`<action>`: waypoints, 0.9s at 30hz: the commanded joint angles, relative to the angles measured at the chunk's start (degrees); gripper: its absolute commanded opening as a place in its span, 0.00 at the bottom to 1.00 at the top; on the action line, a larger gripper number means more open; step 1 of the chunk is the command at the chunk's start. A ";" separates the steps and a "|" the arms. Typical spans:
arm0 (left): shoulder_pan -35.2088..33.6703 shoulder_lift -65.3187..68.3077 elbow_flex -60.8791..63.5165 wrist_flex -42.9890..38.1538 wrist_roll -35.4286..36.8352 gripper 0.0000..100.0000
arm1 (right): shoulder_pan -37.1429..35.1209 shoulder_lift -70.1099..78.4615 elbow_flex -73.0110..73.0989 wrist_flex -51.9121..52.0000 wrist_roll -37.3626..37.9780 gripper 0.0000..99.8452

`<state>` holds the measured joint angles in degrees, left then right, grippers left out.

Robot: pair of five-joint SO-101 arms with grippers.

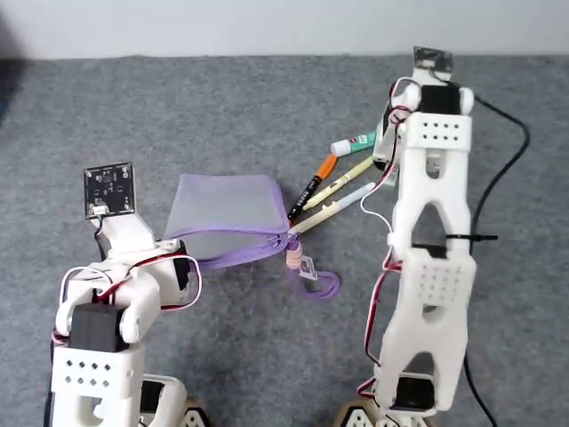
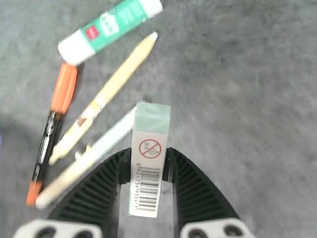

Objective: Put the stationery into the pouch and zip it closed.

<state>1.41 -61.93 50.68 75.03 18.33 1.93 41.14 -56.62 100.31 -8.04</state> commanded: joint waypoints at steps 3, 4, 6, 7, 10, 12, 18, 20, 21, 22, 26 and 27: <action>0.35 0.44 -5.85 1.41 0.62 0.01 | 0.57 -22.37 19.69 2.59 0.62 0.01; 0.35 0.44 -6.55 2.11 0.62 0.01 | 0.57 -25.45 22.51 2.51 0.53 0.01; 0.35 0.44 -8.04 3.43 0.62 0.01 | 0.04 -31.43 27.08 2.51 0.53 0.01; 0.62 0.44 -8.84 3.96 0.70 0.01 | -0.40 -34.15 28.75 2.51 0.53 0.01; 2.99 0.44 -11.47 5.45 0.88 0.01 | -2.68 -42.68 33.23 2.51 0.53 0.01; 5.10 1.41 -13.58 6.07 3.25 0.01 | -5.05 -48.13 35.96 2.51 0.53 0.01; 8.09 12.75 -26.15 11.78 7.38 0.01 | -11.47 -61.41 40.26 1.36 -0.18 0.01; 8.09 16.00 -29.49 13.54 8.35 0.01 | -13.05 -65.10 41.85 -0.31 -2.20 0.01; 8.09 17.49 -30.55 14.15 8.70 0.01 | -13.93 -66.86 42.37 -1.10 -2.81 0.01; 8.09 18.55 -31.34 14.68 9.05 0.01 | -15.08 -68.62 42.90 -1.80 -2.99 0.01; 8.09 21.36 -32.04 14.95 10.11 0.01 | -21.67 -76.70 45.98 -6.81 -3.08 0.01; 8.09 21.89 -32.04 14.86 10.11 0.01 | -23.43 -78.73 47.56 -8.92 -3.08 0.01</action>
<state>8.97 -41.19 21.67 89.80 27.56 -17.05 -31.38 -10.90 96.00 -10.42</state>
